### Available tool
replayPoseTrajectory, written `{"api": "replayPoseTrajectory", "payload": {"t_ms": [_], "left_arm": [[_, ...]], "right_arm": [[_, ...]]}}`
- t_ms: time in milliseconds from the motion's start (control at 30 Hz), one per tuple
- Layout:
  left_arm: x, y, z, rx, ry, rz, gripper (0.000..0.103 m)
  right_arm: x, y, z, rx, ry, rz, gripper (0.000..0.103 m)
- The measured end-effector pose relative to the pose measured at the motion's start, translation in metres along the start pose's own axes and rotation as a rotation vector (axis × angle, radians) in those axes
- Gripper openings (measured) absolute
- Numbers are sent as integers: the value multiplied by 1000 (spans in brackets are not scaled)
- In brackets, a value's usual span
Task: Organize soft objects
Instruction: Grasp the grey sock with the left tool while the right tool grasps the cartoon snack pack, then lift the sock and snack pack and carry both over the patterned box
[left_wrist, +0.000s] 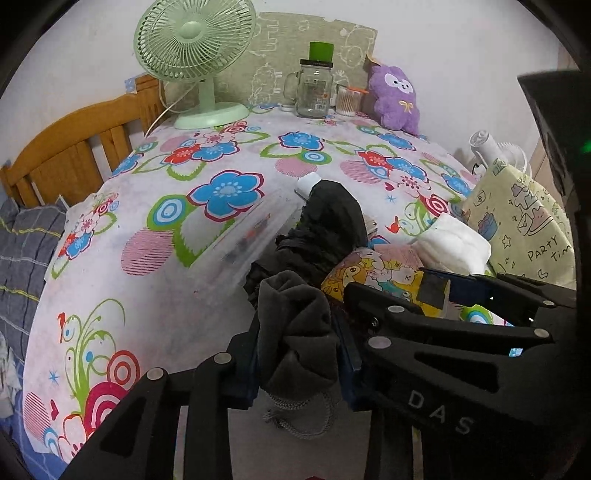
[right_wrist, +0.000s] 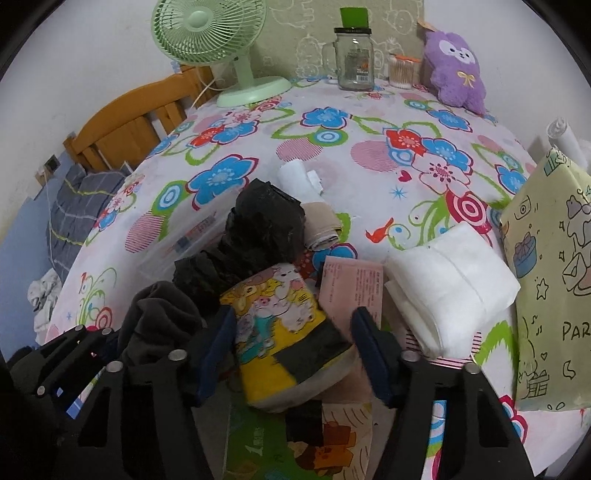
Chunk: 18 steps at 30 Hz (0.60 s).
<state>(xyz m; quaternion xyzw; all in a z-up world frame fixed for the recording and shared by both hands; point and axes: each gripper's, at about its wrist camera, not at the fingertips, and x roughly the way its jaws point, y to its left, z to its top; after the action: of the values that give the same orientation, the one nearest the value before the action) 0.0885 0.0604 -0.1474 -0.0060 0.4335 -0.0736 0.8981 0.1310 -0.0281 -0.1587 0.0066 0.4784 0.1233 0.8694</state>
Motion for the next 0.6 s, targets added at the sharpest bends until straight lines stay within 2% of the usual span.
{"api": "replayPoseTrajectory", "payload": {"t_ms": [133, 233, 600], "left_arm": [[0, -6, 2, 12, 3, -3, 32], [-1, -9, 4, 17, 3, -8, 30], [-18, -29, 18, 58, -44, 2, 29]], "right_arm": [[-4, 0, 0, -5, -11, 16, 47], [-7, -1, 1, -7, -23, 21, 42], [-33, -11, 6, 4, -90, 9, 39]]}}
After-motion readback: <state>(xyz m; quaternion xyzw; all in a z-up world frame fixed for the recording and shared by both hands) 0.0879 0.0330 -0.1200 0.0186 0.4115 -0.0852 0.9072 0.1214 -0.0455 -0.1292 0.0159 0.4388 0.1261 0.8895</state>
